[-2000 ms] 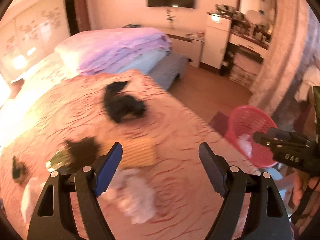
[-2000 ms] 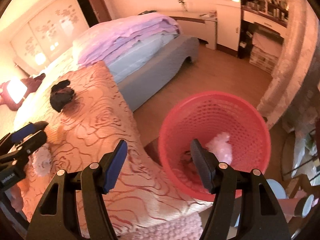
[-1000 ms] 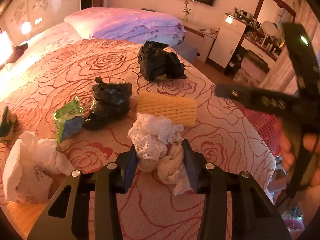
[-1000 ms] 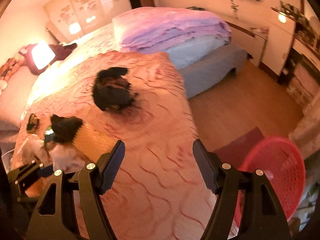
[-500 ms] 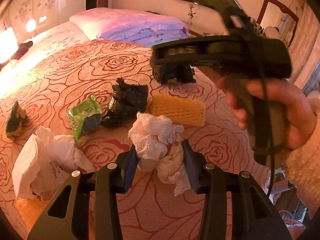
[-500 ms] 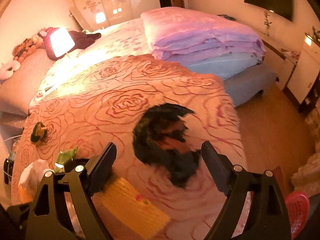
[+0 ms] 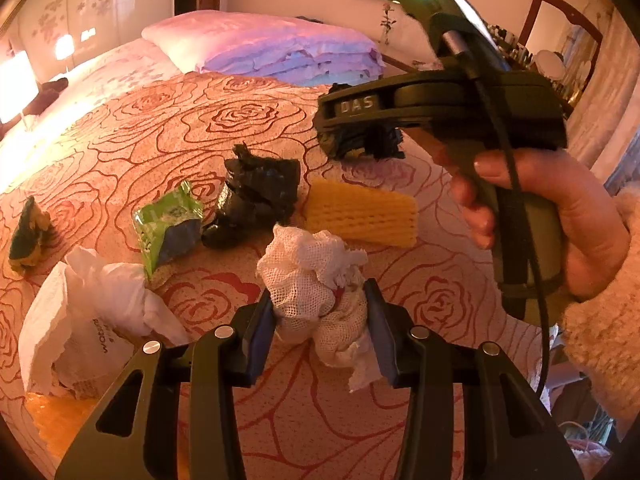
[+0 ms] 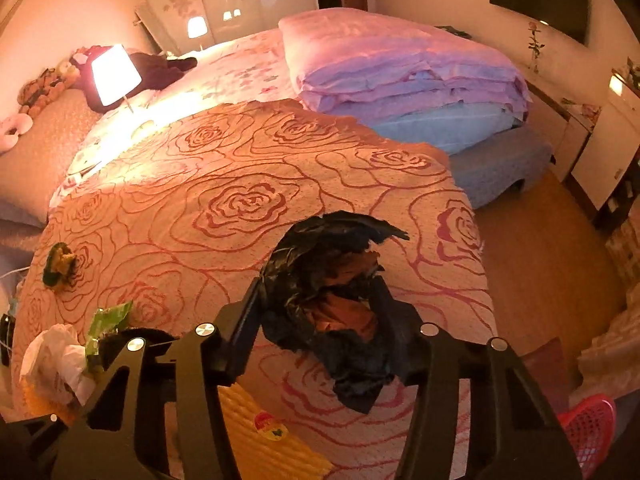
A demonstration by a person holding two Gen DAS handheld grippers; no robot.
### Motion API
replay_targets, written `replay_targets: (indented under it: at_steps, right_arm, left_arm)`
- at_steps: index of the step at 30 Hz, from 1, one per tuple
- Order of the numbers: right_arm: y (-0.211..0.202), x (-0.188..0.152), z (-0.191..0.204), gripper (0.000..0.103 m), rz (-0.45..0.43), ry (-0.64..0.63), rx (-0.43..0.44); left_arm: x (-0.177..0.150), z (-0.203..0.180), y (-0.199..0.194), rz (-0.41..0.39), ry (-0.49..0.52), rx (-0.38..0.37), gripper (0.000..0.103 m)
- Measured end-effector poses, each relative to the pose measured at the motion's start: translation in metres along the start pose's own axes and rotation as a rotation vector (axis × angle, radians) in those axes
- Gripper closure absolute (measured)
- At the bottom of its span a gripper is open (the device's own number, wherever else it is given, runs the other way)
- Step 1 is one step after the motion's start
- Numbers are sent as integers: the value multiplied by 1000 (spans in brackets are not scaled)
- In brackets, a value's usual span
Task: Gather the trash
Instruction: 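Grasp the black plastic bag on the bed with the right tool, then carry the white bundle with the left tool into the wastebasket while the right tool drops the black bag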
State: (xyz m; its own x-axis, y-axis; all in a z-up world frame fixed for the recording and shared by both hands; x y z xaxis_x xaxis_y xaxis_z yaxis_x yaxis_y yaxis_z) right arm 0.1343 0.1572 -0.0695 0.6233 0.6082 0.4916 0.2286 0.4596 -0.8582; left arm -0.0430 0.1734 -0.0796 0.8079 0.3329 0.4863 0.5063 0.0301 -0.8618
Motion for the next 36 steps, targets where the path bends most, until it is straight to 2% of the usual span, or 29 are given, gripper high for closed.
replay_targets:
  at_steps: [8,15,26,36]
  right_arm:
    - [-36,-15,-16,53,-62,43,-10]
    - [-70,-49,-31,53,-91,91,-38]
    - [-93,-105,-42,53,-85,155,-76]
    - [-114,-124,-56,53,-128,224,-124]
  left_arm:
    - [0,1,-2,-5,-7,9,62]
    - [-2,-4,-6,-16,-3,12,62]
    - [-4,-11,-13,-32,6,6,62]
    - [1,-23,-20,-50,36,-3,62]
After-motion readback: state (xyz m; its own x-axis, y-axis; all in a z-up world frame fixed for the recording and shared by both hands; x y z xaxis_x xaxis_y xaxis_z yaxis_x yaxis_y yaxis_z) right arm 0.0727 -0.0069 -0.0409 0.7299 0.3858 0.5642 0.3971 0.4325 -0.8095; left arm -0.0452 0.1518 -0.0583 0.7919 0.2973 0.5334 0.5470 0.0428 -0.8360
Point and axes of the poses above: each gripper's, at about its wrist camera, not at the fingertips, and y roughly the way its jaws point, z to its left, x to its top, the point moved 2 cm from there along y, roughly the way its jaws point, and after that the axes turned 6 degrees about z, right-handed, at the moved point
